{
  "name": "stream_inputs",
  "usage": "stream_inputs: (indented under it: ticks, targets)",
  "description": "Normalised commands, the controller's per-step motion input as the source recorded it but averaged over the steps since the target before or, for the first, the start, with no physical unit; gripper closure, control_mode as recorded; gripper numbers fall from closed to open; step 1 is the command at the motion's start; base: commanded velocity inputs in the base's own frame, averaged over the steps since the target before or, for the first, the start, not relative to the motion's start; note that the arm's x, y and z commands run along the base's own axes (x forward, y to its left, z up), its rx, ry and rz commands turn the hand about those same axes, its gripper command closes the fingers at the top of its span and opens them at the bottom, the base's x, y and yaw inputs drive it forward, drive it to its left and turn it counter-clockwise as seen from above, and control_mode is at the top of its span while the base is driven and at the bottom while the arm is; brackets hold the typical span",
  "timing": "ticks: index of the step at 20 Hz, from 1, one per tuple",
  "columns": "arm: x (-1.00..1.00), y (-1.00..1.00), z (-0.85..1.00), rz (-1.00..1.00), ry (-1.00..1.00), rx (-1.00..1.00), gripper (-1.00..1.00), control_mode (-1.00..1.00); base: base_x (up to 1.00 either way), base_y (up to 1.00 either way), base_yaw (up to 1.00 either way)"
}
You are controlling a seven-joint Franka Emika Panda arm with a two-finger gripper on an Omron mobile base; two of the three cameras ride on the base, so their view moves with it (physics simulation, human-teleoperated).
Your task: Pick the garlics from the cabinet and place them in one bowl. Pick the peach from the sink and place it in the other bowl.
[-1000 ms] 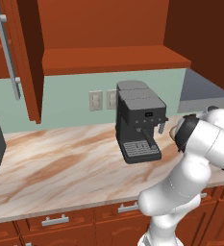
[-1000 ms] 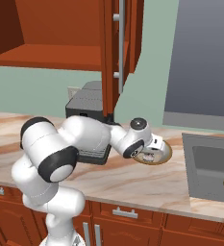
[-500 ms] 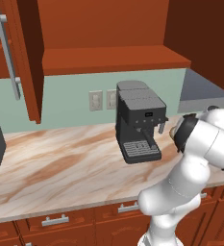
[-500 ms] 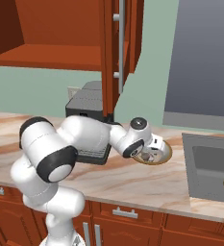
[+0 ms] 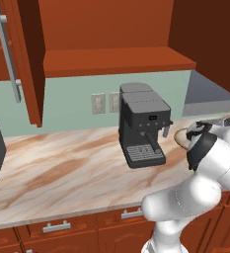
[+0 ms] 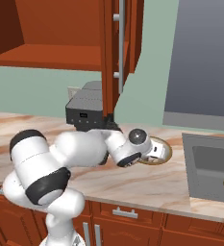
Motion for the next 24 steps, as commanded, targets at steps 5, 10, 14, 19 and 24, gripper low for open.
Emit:
stream_inputs:
  ticks: [5, 10, 14, 19, 24]
  targets:
    - [-0.73, 0.07, 0.14, 0.00, -0.22, 0.00, -1.00, -1.00, 0.00, 0.00, 0.00]
    - [-0.77, 0.11, 0.57, 0.00, 0.00, 0.00, -1.00, -1.00, 0.00, 0.00, 0.00]
    - [-0.91, 0.20, 0.65, 0.00, 0.03, 0.00, -1.00, -1.00, 0.00, 0.00, 0.00]
    - [-0.78, 0.63, 0.40, 0.02, 0.06, 0.00, -1.00, -1.00, 0.00, 0.00, 0.00]
    - [-0.56, 0.88, 0.37, 0.04, 0.09, 0.00, -1.00, -1.00, 0.00, 0.00, 0.00]
